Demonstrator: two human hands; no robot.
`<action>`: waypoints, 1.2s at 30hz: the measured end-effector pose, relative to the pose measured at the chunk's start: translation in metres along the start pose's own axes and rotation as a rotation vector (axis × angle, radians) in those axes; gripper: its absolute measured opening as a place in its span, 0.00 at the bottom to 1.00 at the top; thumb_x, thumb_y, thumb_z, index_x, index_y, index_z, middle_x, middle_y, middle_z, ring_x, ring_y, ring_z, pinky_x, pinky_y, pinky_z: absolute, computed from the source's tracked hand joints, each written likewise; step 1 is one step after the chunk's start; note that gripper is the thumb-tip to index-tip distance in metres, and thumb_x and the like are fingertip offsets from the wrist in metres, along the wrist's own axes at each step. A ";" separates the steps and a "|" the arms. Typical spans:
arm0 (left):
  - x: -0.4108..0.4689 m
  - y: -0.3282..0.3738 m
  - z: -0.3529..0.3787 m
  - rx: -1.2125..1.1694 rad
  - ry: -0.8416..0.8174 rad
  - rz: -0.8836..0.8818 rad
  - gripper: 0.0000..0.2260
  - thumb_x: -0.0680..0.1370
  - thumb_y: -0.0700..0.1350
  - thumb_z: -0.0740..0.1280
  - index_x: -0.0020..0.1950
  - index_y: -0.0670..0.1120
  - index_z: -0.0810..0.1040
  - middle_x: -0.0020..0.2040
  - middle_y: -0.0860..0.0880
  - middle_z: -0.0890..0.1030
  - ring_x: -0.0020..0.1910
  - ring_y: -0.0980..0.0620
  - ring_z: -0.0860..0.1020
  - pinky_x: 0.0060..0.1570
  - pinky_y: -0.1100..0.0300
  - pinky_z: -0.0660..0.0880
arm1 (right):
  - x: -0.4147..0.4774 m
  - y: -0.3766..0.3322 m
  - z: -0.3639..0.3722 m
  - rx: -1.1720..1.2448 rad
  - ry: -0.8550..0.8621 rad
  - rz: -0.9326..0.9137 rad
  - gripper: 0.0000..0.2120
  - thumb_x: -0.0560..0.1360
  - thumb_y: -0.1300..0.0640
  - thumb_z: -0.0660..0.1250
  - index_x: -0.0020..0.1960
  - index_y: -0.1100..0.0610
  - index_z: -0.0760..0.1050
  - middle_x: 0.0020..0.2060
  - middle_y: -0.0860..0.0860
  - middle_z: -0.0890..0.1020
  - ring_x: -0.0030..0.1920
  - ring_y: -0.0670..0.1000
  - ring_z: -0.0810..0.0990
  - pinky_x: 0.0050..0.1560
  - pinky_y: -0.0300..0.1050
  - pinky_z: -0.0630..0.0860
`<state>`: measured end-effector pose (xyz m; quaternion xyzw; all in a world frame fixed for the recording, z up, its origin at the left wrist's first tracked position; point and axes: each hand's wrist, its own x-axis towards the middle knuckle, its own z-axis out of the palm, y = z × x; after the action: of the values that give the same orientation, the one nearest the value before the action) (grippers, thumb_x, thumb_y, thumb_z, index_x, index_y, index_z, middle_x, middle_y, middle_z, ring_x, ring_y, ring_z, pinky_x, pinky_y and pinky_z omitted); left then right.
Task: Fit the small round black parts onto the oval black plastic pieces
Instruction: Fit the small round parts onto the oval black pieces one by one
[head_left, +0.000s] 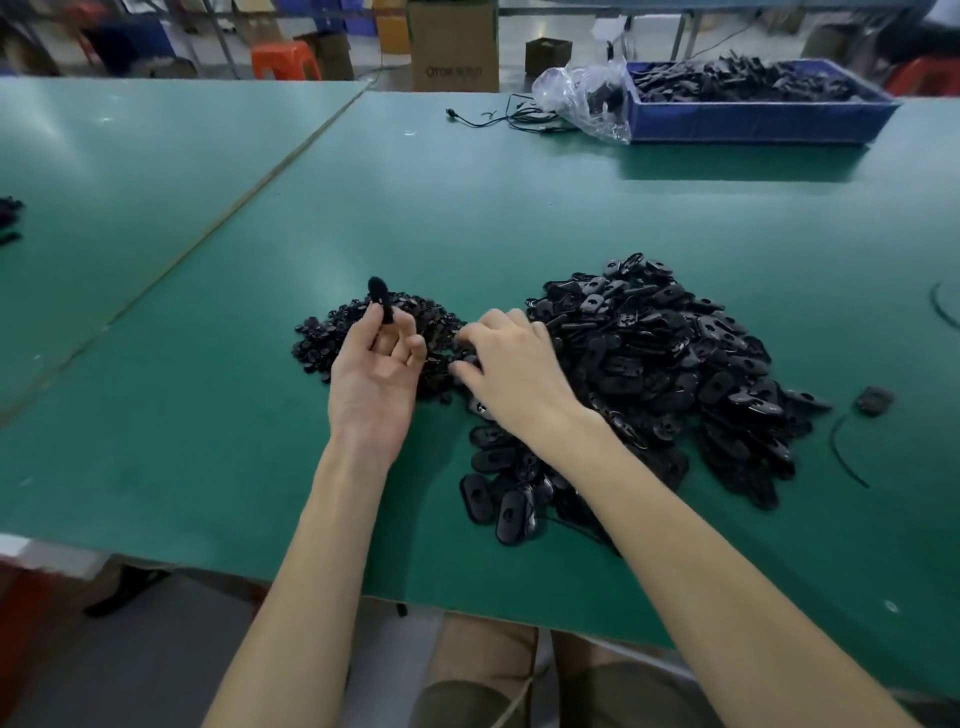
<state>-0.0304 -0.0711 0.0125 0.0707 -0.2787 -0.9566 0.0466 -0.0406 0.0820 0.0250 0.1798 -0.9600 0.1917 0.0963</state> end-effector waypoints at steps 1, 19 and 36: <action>0.000 0.001 -0.002 -0.020 0.015 0.003 0.04 0.81 0.39 0.69 0.51 0.42 0.74 0.44 0.48 0.79 0.44 0.53 0.81 0.42 0.61 0.77 | 0.008 -0.004 0.008 -0.019 -0.023 0.006 0.16 0.84 0.48 0.65 0.68 0.54 0.77 0.64 0.53 0.78 0.68 0.56 0.71 0.68 0.52 0.63; -0.005 -0.019 0.008 0.372 -0.109 -0.002 0.05 0.79 0.37 0.69 0.51 0.46 0.80 0.41 0.50 0.82 0.42 0.52 0.82 0.45 0.61 0.79 | 0.007 0.016 -0.004 0.631 0.232 0.263 0.02 0.75 0.57 0.77 0.46 0.51 0.88 0.42 0.46 0.87 0.53 0.54 0.82 0.61 0.57 0.76; -0.008 -0.038 0.007 0.663 -0.302 -0.013 0.04 0.78 0.41 0.73 0.52 0.46 0.83 0.44 0.48 0.81 0.44 0.49 0.81 0.45 0.61 0.78 | -0.028 0.052 -0.028 0.898 0.267 0.331 0.06 0.74 0.59 0.79 0.45 0.55 0.83 0.34 0.48 0.86 0.34 0.49 0.86 0.45 0.40 0.81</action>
<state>-0.0251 -0.0343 -0.0017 -0.0584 -0.5771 -0.8142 -0.0266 -0.0320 0.1468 0.0264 0.0225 -0.7775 0.6205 0.0996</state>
